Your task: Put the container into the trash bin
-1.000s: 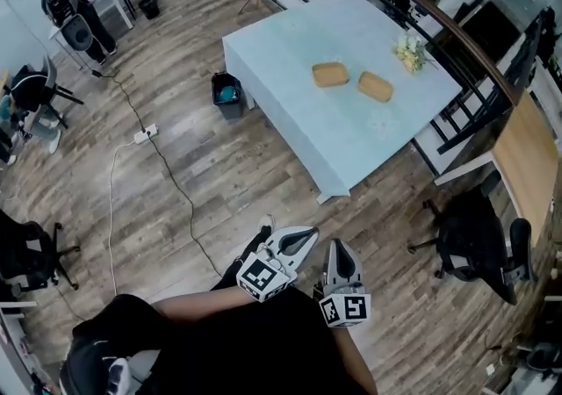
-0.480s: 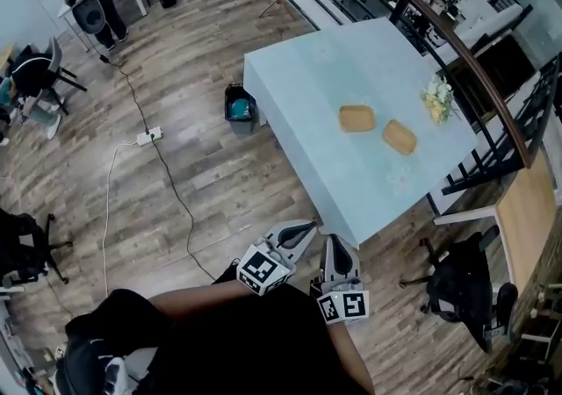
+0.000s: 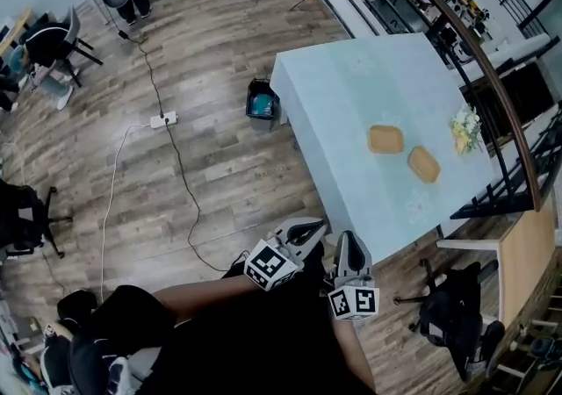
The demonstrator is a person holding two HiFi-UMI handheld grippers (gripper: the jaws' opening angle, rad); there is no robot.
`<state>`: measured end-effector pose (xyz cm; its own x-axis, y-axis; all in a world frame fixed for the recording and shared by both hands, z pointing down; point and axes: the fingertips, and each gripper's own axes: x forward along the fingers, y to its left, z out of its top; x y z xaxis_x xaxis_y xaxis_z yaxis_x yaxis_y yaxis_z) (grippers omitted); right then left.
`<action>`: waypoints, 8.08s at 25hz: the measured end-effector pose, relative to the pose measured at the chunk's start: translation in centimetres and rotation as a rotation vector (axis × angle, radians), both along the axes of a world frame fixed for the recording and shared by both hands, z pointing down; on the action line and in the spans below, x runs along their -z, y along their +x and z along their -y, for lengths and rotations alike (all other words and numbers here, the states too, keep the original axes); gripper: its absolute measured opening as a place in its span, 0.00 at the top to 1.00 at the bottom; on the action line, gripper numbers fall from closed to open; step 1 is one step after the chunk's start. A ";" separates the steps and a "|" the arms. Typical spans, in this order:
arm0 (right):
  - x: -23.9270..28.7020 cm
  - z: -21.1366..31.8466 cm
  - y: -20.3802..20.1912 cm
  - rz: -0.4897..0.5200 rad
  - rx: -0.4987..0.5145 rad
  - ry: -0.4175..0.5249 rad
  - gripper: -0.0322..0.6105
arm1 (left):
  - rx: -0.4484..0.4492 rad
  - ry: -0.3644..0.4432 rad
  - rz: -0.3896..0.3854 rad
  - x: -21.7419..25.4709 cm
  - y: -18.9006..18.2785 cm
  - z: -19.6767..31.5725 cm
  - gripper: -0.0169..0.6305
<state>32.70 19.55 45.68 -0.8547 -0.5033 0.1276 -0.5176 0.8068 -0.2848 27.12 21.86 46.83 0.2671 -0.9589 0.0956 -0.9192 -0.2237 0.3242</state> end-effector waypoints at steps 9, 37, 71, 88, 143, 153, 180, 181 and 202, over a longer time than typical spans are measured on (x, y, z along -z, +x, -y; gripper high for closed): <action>-2.9 4.5 -3.7 0.001 0.014 -0.062 0.89 | 0.073 -0.066 0.007 -2.8 -4.7 2.7 0.95; -15.7 35.8 0.6 -0.210 -0.408 -0.238 0.89 | -0.159 -0.274 0.063 -9.1 -8.4 29.9 0.95; -33.1 41.5 -2.2 -0.227 -0.976 -0.895 0.78 | -0.630 -0.390 -0.047 -16.3 -14.1 43.8 0.95; -31.1 41.6 -2.8 -0.284 -0.734 -0.812 0.89 | -0.452 -0.389 -0.010 -15.2 -13.7 40.0 0.95; -32.6 16.9 -57.7 -0.795 0.221 -0.441 0.89 | 0.459 -0.298 -0.223 -18.3 -62.7 8.3 0.95; -37.9 23.6 -61.1 -0.829 0.178 -0.478 0.89 | 0.499 -0.357 -0.219 -20.2 -63.6 11.7 0.95; -59.6 35.4 -71.7 -0.883 0.121 -0.620 0.89 | 0.584 -0.655 -0.306 -33.5 -69.9 21.7 0.95; -59.8 35.7 -72.0 -0.864 0.108 -0.621 0.89 | 0.592 -0.660 -0.328 -33.8 -69.9 21.6 0.95; -59.4 30.2 -69.0 -0.892 0.400 -0.682 0.75 | 0.499 -0.619 -0.318 -32.9 -69.1 23.5 0.95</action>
<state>-36.26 -10.63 105.08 -0.4091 0.1807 0.8944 -0.4971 0.7778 -0.3845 -42.01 -1.64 79.70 -0.0694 -0.7711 0.6329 -0.7077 0.4852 0.5136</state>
